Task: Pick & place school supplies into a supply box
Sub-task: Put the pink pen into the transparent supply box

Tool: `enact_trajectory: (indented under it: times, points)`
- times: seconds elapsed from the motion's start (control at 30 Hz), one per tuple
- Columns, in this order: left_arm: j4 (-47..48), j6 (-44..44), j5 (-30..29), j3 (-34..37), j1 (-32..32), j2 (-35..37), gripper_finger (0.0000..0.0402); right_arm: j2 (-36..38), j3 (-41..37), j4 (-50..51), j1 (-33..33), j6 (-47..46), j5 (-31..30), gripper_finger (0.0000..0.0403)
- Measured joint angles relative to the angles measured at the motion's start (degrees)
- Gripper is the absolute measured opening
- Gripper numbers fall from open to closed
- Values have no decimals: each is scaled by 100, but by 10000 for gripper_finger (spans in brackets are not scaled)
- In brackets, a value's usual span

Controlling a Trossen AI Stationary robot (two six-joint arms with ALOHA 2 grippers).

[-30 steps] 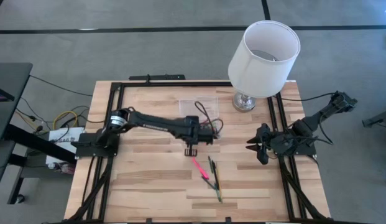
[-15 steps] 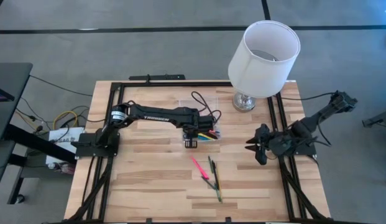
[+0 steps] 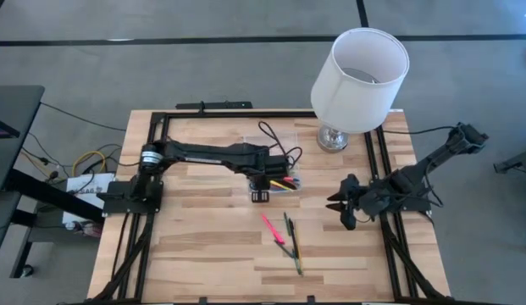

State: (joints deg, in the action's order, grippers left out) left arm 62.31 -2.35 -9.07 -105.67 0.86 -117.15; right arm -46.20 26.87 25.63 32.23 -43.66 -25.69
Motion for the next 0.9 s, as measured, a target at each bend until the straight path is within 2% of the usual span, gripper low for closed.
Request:
enact_trajectory:
  times: [0.23, 0.5, 0.63, 0.9]
  points:
    - [-40, -11, -247, 28, -277, 912, 116, -820, 0, -1610, -14, 0, -134, 118]
    - [-218, 117, -694, 778, -808, 2163, 116, -2196, 60, -3839, -233, 4, -146, 118]
    - [-475, 269, -1029, 1382, -1172, 2773, 116, -2909, 406, -4194, -326, 2, -143, 118]
    - [-1576, 983, -1618, 2927, -1844, 4061, 116, -4072, 1287, -4165, -359, -1, -27, 118]
